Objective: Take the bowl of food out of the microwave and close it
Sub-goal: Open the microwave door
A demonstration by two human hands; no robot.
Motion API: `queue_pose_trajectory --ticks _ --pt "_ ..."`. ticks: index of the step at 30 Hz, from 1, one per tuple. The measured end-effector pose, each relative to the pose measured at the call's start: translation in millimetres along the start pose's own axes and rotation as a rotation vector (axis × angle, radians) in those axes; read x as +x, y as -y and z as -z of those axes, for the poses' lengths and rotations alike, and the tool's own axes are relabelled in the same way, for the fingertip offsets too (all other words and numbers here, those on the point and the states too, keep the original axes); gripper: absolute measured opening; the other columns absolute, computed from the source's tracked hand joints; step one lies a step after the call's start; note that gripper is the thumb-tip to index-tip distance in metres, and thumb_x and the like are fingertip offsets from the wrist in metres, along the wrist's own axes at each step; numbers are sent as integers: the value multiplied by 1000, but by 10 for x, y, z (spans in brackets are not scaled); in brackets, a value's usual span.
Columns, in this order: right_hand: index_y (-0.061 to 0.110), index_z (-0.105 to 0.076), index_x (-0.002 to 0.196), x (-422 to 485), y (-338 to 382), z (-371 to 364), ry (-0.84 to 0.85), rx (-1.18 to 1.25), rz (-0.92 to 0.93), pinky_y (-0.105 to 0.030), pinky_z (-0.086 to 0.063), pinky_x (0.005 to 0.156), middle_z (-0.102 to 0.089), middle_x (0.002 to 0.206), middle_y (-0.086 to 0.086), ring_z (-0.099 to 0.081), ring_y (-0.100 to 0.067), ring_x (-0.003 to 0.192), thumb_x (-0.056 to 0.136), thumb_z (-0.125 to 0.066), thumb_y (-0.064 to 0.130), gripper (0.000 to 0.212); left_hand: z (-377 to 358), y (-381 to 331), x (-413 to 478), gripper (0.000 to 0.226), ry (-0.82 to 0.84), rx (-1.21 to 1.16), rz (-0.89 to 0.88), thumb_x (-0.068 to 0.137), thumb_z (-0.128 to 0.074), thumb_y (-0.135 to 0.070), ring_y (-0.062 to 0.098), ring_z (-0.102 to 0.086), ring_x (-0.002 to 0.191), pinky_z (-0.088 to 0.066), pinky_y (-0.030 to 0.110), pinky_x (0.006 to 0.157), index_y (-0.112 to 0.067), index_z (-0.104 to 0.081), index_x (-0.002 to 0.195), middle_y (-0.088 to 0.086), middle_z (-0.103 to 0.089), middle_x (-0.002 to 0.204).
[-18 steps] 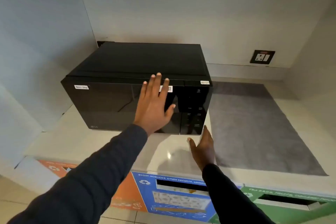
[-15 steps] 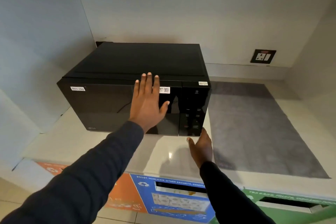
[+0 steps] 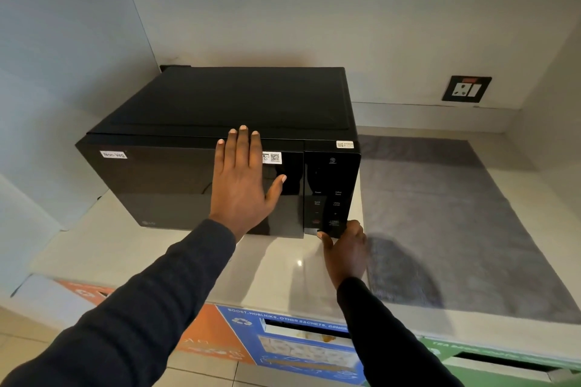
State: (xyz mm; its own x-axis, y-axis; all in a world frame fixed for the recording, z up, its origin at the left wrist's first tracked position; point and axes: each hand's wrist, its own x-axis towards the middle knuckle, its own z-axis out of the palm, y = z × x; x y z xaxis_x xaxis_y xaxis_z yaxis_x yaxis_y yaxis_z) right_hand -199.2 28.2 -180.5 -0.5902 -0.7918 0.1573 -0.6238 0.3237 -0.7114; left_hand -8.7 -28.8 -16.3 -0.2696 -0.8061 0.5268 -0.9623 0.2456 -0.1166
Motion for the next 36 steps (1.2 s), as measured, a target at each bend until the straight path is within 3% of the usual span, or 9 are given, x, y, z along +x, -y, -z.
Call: queue_pose_trajectory --ticks 6,13,17,20,23,27,31,33,36 --pt "9 -53 110 -14 70 63 1 -30 1 -40 -53 83 -69 106 -13 -67 -33 97 77 -83 40 54 63 35 -136 89 -10 -26 -13 94 -29 -71 38 -27 151 -21 53 125 -5 -32 154 22 -33 161" --pt "15 -52 129 222 389 680 382 -100 -29 -39 -53 90 -68 119 -9 -65 -27 105 89 -68 37 49 280 119 -291 86 19 -103 -47 96 -27 -69 34 -25 153 -20 52 125 -7 -32 155 18 -30 164" --pt "21 -55 131 181 756 1153 35 83 99 -27 -48 77 -69 117 -8 -66 -19 97 98 -57 21 33 346 241 -518 79 -12 -203 -109 99 -26 -65 31 -27 153 -22 51 125 -8 -39 153 15 -35 162" --pt "19 -54 136 63 1118 1414 -232 175 372 -26 -47 89 -66 128 -6 -64 -20 111 98 -59 21 39 444 347 -714 75 -21 -315 -120 100 -25 -63 26 -25 154 -17 45 127 -12 -41 152 10 -35 163" --pt "11 -53 141 -12 1434 1475 -194 121 649 -33 -43 111 -59 143 -11 -54 -25 133 97 -61 21 46 609 482 -924 70 -18 -436 -104 100 -26 -61 21 -26 153 -15 38 125 -17 -45 151 4 -38 162" --pt "13 -42 151 -34 1728 1315 -48 -75 758 -45 -31 122 -41 159 -14 -37 -30 148 96 -62 30 61 846 728 -1166 58 -10 -630 -56 98 -38 -55 13 -37 148 -28 37 122 -21 -59 140 -2 -53 151" --pt "18 -26 158 -34 1898 1071 81 -310 749 -55 -15 126 -22 167 -17 -19 -35 155 93 -63 42 79 1127 948 -1256 38 -67 -694 -26 98 -49 -46 13 -65 112 -55 40 93 -19 -74 107 -2 -74 113" --pt "19 -21 160 -57 1946 957 110 -388 737 -60 -9 125 -18 168 -17 -15 -36 155 92 -62 47 84 1248 1061 -1252 33 -65 -642 -12 97 -56 -44 14 -65 89 -54 39 74 -17 -72 87 -3 -69 93" --pt "21 -20 160 -85 1974 836 120 -497 722 -63 -3 124 -15 168 -19 -8 -40 156 91 -60 55 87 1365 1232 -1236 31 35 -520 83 94 -62 -45 14 -57 87 -51 33 71 -20 -64 76 -5 -57 93"
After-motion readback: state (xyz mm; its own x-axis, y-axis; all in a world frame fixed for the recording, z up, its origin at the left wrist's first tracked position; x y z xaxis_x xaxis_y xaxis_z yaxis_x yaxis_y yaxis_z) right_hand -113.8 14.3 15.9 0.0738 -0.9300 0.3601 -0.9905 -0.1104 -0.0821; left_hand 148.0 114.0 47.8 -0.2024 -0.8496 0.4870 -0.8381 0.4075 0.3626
